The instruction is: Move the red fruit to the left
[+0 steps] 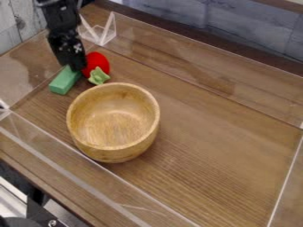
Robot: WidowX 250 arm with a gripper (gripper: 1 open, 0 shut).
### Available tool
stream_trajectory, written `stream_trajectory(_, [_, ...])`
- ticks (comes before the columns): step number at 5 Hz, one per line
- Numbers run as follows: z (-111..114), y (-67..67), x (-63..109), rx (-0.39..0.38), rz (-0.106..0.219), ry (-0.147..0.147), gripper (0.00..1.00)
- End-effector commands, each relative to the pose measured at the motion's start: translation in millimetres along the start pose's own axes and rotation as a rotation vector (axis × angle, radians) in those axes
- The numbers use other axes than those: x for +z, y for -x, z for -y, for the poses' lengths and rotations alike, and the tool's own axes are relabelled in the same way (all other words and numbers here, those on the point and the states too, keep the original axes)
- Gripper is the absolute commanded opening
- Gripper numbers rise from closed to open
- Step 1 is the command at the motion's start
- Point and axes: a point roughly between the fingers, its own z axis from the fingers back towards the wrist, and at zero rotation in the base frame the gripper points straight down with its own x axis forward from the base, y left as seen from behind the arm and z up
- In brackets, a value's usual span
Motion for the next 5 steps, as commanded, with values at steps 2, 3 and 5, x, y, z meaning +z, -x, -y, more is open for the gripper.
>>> stream_trajectory(2, [-20,-9.8,25.1,0.051,0.057,-0.054,0.0])
stream_trajectory(3, [-23,-7.2,15.8,0.083,0.061,-0.049,0.0])
stream_trajectory(5, [-28,-2.1,0.5,0.136,0.062,-0.034,0.0])
